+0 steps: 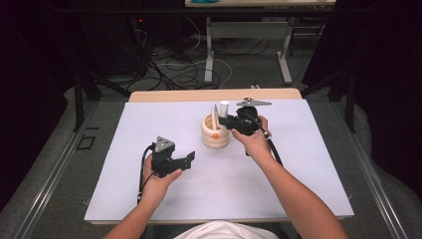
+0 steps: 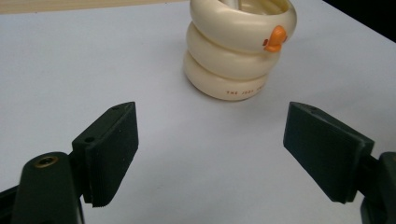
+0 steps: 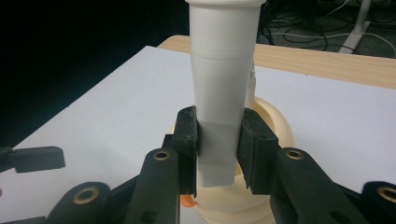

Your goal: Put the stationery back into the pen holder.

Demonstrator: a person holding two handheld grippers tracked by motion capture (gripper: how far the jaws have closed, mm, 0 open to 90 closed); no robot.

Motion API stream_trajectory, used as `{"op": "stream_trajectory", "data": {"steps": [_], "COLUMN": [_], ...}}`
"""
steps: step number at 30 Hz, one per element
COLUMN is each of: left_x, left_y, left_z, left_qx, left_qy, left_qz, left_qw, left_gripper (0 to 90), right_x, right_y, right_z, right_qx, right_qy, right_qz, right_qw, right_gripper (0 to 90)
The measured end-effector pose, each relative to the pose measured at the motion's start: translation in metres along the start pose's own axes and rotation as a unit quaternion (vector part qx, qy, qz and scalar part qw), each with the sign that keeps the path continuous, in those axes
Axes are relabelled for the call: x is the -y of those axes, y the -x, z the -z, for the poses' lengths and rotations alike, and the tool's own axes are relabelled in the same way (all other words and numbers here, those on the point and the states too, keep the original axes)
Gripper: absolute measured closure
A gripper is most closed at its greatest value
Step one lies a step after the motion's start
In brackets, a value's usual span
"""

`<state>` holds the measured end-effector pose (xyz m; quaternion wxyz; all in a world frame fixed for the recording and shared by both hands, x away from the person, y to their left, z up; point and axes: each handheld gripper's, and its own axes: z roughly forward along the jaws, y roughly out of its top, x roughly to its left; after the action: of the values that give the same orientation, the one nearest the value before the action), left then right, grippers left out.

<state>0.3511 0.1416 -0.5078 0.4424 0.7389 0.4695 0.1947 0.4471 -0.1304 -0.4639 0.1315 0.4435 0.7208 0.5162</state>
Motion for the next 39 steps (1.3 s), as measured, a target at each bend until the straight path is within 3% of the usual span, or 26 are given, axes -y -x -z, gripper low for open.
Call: {"op": "stream_trajectory", "data": {"steps": [8,13,15,22,25,30,39], "left_x": [0.002,0.003,0.003,0.003,0.003,0.003,0.002], "left_y": [-0.005,-0.005,-0.004,-0.004,-0.004,-0.007,-0.01], "left_z": [-0.002,-0.005,-0.005,-0.005,-0.006,-0.005,-0.003], "left_qx": [-0.011,0.006,0.006,0.015,0.014,0.014,0.013], "left_qy": [-0.019,-0.022,-0.022,-0.02,-0.018,-0.022,-0.007], "left_qz": [-0.002,0.023,0.023,0.04,0.044,0.05,0.063], "left_qw": [0.9997,0.9995,0.9995,0.9989,0.9988,0.9984,0.9979], "left_gripper": [18.4,20.6,19.3,15.8,14.2,10.1,5.5], "right_x": [-0.003,-0.001,0.001,0.006,0.006,0.003,-0.005], "right_y": [-0.001,-0.002,-0.003,-0.005,-0.004,-0.002,0.001], "right_z": [-0.014,-0.022,-0.025,-0.033,-0.033,-0.024,0.004], "right_qx": [0.02,0.027,0.028,0.03,0.024,0.016,0.012], "right_qy": [-0.002,-0.014,-0.021,-0.037,-0.042,-0.03,-0.011], "right_qz": [0.008,0.02,0.023,0.018,0.004,-0.018,0.003], "right_qw": [0.9998,0.9993,0.9991,0.9987,0.9988,0.9992,0.9999], "right_gripper": [70.9,70.9,70.9,70.8,70.4,57.3,39.6]}}
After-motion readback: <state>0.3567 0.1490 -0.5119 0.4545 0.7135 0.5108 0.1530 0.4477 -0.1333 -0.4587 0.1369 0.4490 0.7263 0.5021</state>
